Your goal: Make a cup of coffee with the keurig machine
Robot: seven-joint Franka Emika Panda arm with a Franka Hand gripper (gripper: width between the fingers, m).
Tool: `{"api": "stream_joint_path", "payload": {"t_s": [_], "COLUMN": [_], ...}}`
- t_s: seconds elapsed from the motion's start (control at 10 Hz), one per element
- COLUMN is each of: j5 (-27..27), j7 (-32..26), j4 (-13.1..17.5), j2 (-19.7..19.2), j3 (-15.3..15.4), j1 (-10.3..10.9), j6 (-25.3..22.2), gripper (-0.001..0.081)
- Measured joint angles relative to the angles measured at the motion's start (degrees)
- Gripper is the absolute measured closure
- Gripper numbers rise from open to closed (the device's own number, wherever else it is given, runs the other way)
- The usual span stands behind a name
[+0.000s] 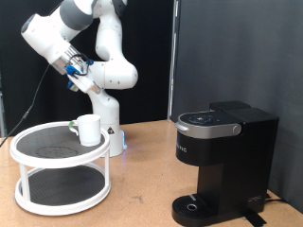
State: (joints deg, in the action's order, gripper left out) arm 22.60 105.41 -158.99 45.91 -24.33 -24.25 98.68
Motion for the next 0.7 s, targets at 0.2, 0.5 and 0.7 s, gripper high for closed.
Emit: {"api": "stream_joint_path", "payload": {"t_s": [0.2, 0.5, 0.7], "j5": [1.26, 1.84, 1.84], "j7": [-0.41, -0.73, -0.54], "j4": [0.25, 2.31, 2.96], "j2": [1.89, 2.69, 2.55], "j3": [-2.74, -7.04, -7.57], "j1": [-2.39, -3.70, -3.74], "j6": [1.16, 1.08, 1.69], "gripper": [0.0806, 0.0806, 0.0806]}}
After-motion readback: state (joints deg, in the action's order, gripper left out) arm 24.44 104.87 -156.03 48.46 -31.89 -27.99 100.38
